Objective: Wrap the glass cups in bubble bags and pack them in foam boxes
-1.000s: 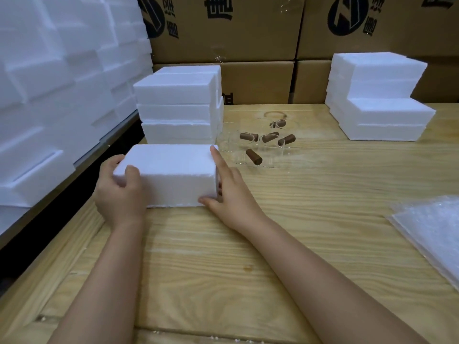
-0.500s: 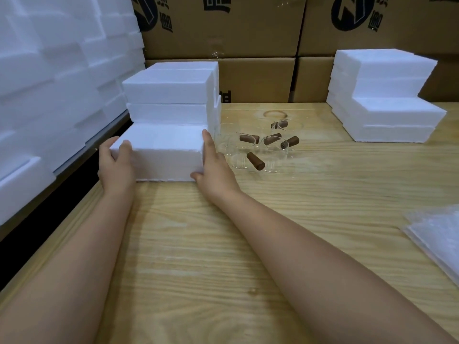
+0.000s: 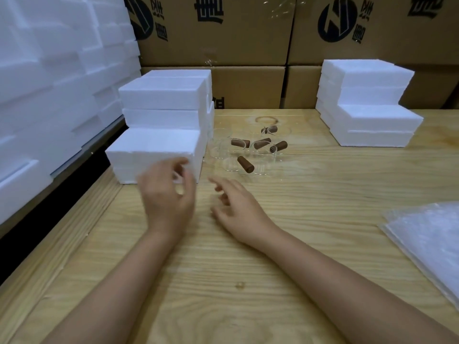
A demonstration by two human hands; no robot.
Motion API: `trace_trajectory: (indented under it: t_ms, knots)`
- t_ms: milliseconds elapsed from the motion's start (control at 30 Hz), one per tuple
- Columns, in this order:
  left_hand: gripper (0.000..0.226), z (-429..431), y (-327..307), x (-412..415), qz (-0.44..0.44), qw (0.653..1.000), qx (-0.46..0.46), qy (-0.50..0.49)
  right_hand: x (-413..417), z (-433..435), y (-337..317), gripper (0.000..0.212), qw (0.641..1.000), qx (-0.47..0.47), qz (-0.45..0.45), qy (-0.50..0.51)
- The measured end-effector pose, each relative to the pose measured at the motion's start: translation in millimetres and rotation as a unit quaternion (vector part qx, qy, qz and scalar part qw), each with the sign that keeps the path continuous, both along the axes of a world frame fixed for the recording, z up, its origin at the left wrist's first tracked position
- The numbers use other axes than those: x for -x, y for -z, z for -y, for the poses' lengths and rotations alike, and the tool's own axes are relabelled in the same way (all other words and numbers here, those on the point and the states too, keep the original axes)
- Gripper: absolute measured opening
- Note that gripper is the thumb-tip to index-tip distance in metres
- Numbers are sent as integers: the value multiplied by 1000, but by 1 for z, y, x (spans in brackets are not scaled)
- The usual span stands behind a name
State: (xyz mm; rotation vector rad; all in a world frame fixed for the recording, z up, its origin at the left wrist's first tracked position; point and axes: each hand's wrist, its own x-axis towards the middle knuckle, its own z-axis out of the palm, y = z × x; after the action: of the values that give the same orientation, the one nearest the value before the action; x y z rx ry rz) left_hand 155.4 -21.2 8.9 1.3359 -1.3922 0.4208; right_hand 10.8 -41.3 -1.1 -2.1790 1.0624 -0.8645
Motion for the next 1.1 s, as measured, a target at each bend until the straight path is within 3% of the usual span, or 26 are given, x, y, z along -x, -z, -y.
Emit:
trace_trajectory:
  t_ms: [67, 100, 200, 300, 367, 633, 1100]
  knots:
    - [20, -6, 0, 36, -2, 995, -40, 88, 28, -7, 0, 29, 999, 29, -17, 4]
    - [18, -6, -1, 52, -46, 989, -82, 112, 42, -9, 1, 22, 999, 23, -7, 24]
    - [13, 6, -2, 88, -255, 928, -242, 123, 79, -4, 3, 18, 986, -43, 87, 133]
    - [19, 18, 2, 99, -360, 886, -281, 84, 91, 7, 6, 18, 957, -107, 187, 195]
    - [19, 20, 4, 97, -382, 880, -271, 78, 85, 15, 6, 13, 953, -107, 188, 212]
    - [18, 25, 1, 92, -424, 866, -250, 85, 35, 43, -5, 36, 957, -64, 139, 245]
    - [21, 28, 5, 91, -444, 867, -209, 88, 14, 56, -5, 15, 950, -69, 125, 276]
